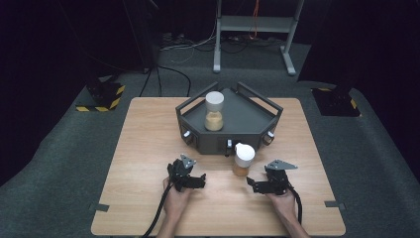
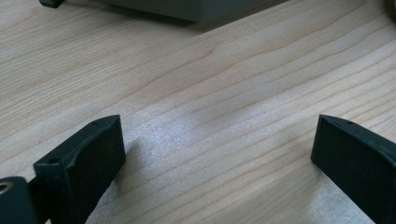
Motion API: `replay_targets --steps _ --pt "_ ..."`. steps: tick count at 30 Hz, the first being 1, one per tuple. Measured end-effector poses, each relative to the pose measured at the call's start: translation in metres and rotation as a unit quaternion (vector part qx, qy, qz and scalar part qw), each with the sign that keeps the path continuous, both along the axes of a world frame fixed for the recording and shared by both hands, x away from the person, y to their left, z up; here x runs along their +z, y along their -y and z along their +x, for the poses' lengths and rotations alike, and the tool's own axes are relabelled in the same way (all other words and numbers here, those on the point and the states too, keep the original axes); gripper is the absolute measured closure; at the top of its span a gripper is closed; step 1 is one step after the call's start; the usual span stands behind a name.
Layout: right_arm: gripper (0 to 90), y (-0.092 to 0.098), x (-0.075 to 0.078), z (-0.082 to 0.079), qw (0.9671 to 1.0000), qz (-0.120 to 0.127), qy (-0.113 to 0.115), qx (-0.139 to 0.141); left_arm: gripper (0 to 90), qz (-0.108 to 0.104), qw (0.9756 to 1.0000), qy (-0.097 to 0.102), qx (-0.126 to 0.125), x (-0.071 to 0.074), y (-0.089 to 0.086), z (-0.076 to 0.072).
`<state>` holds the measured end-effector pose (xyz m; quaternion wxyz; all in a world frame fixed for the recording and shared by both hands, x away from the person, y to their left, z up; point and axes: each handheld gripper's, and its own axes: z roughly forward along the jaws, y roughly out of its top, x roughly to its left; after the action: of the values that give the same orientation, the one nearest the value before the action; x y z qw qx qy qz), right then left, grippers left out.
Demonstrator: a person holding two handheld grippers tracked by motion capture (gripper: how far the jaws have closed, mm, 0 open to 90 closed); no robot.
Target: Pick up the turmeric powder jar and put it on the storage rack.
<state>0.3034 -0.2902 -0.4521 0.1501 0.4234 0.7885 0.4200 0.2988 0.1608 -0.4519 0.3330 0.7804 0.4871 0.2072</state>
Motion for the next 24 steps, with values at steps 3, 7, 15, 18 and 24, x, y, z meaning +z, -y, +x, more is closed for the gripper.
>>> replay_targets --steps 3,7,15,18,24 --pt "5.2 -0.004 0.001 0.002 1.0 0.001 0.001 0.006 2.8 0.0 1.0 0.0 0.0 0.0 0.0 0.0" --pt "5.6 -0.008 0.002 0.003 0.9999 0.001 0.005 0.01 2.8 0.001 1.0 0.0 0.0 0.0 0.0 0.0" --pt "5.8 -0.015 0.007 0.008 0.9998 0.012 0.011 0.014 2.8 0.001 1.0 0.0 0.0 0.0 0.0 0.0" --pt "6.0 -0.018 0.009 0.011 0.9997 0.013 0.013 0.015 2.8 0.0 1.0 0.0 0.0 0.0 0.0 0.0" --pt "7.2 -0.024 0.012 0.015 0.9995 0.02 0.018 0.018 2.8 0.0 1.0 0.0 0.0 0.0 0.0 0.0"
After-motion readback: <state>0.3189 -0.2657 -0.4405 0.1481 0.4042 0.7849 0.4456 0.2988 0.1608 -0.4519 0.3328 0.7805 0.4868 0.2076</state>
